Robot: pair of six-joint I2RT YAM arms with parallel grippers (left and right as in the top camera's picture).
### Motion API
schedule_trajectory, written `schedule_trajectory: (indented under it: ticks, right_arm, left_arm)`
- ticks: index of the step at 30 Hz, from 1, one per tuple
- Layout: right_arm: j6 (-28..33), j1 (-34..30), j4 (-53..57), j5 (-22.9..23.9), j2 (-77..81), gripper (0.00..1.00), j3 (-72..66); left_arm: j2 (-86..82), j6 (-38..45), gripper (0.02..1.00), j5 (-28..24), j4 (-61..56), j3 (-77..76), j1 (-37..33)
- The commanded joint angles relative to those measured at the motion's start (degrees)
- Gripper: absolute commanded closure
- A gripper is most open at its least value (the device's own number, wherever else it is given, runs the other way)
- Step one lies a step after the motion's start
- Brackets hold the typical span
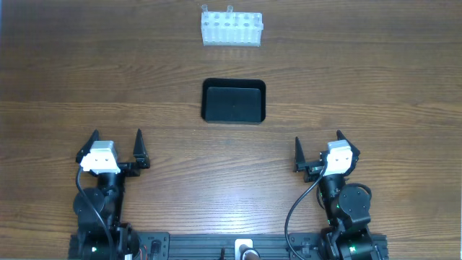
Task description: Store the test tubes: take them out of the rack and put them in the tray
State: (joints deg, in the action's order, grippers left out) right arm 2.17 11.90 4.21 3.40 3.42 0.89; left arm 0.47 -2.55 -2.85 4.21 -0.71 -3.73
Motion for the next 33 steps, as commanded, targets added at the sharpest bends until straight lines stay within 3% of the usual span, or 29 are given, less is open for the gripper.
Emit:
schedule_trajectory:
  ticks: [1, 25, 33]
  right_arm:
    - [0.26, 0.42, -0.17, -0.37, -0.42, 0.009, -0.59]
    - [0.26, 0.42, -0.17, -0.37, -0.42, 0.007, -0.59]
    - [0.26, 0.42, -0.17, -0.37, -0.42, 0.009, -0.59]
  left_arm:
    - [-0.15, 0.79, 0.018, -0.76, 0.00, 0.37, -0.26]
    - [0.37, 0.04, 0.018, -1.66, -0.48, 0.37, -0.26]
    - [13.33, -2.64, 0.020, -3.69, -15.17, -3.06, -0.26]
